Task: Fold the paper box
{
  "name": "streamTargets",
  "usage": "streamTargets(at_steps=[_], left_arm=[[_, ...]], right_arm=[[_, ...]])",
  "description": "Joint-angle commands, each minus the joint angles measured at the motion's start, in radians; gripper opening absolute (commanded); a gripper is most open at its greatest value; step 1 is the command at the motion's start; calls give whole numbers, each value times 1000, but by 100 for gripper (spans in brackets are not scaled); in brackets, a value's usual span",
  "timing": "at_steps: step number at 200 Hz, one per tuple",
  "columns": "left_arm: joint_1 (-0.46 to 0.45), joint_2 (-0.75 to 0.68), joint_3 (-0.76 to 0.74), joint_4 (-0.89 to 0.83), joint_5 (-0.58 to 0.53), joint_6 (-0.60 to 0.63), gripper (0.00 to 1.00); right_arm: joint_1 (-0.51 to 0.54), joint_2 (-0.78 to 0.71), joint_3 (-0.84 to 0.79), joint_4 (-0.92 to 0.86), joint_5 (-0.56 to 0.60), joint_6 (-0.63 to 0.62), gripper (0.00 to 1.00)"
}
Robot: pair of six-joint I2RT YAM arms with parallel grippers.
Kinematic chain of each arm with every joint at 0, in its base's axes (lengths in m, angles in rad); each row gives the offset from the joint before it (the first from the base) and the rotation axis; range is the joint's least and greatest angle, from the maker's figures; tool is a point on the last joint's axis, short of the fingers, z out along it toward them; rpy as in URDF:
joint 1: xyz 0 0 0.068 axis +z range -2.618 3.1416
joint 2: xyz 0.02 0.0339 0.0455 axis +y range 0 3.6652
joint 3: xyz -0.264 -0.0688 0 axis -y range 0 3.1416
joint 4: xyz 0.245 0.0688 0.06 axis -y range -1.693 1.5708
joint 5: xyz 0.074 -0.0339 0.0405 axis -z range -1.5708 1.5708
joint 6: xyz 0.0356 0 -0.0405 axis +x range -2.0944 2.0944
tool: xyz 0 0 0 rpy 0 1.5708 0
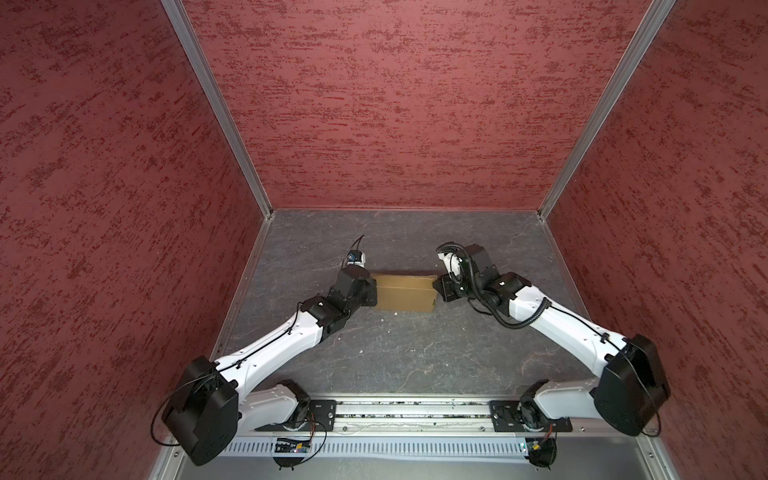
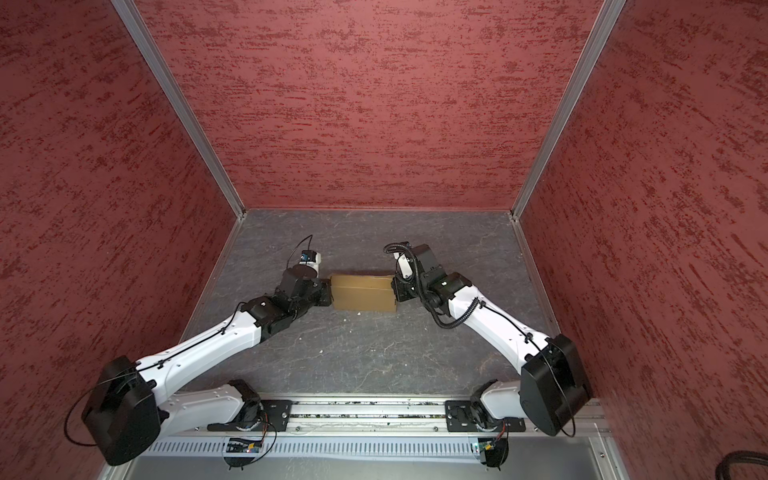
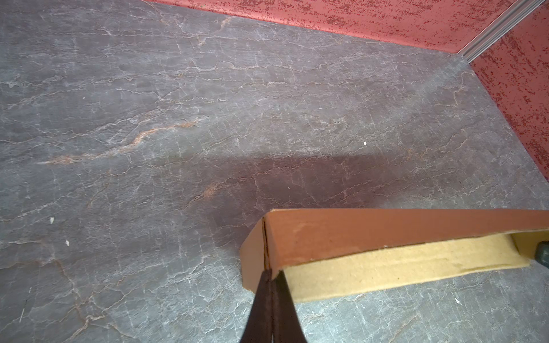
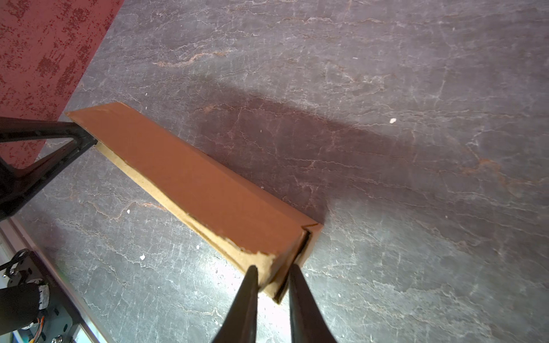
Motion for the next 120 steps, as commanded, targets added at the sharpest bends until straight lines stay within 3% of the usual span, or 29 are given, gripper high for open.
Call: streamTargets(at_steps=[1, 120], left_arm=[[-7, 0, -30, -61, 12, -6, 0], [-8, 1, -33, -60, 11, -6, 0]], right_arm=[[5, -20, 23, -20, 45, 5, 20], [5, -31, 13, -19, 50, 7, 19]])
